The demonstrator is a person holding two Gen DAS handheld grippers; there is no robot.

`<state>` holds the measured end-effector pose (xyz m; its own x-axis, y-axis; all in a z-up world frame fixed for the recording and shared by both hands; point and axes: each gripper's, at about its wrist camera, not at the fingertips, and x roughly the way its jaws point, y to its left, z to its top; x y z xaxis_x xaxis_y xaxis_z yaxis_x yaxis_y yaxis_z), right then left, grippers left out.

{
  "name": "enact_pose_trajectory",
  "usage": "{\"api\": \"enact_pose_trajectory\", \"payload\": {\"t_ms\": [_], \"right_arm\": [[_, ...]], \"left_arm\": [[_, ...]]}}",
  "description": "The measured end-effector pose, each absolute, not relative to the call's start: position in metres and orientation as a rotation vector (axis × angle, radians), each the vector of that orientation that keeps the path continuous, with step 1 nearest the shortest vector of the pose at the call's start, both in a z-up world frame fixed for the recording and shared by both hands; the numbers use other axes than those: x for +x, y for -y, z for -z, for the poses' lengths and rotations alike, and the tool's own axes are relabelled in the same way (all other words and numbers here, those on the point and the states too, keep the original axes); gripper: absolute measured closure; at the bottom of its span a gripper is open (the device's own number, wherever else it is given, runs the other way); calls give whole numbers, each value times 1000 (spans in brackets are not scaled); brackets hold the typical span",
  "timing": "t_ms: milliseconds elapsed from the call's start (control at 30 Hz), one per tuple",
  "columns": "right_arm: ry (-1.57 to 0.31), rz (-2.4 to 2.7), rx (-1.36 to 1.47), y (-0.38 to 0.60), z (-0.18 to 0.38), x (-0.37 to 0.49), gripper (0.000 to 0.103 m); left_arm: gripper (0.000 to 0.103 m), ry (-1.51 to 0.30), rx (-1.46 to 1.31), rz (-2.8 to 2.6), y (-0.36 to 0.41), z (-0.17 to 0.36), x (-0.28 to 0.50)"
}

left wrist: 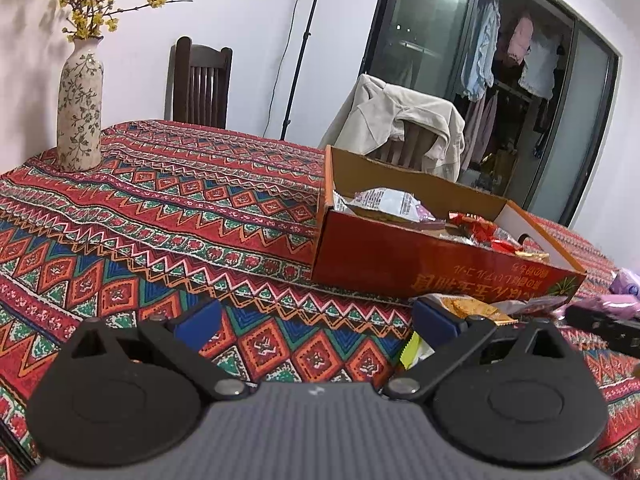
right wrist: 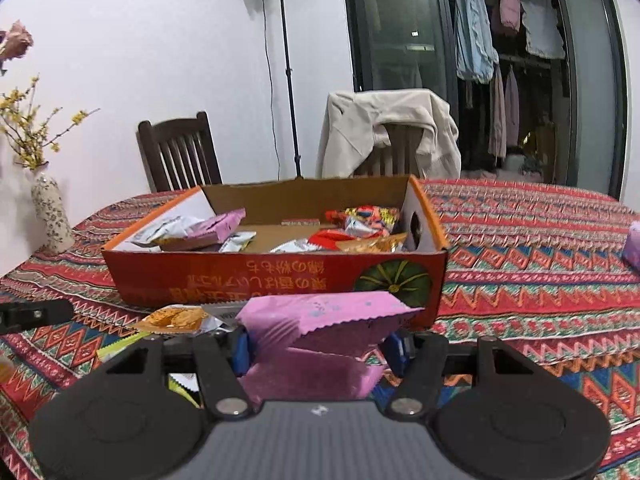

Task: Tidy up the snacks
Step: 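Grasp the green-and-white bar with the left tool while the right tool holds the pink packet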

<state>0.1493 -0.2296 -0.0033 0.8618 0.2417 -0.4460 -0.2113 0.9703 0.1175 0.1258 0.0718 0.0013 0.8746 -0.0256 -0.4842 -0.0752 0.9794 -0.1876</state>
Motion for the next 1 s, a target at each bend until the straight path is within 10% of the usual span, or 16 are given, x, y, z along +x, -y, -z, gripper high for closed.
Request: {"api": "enact_pose_trajectory", "payload": {"t_ms": [1000], "right_arm": [[-391,-240,240,286,18,124,42]], "left_arm": [[0,-718,-44,-205,81,19,138]]}}
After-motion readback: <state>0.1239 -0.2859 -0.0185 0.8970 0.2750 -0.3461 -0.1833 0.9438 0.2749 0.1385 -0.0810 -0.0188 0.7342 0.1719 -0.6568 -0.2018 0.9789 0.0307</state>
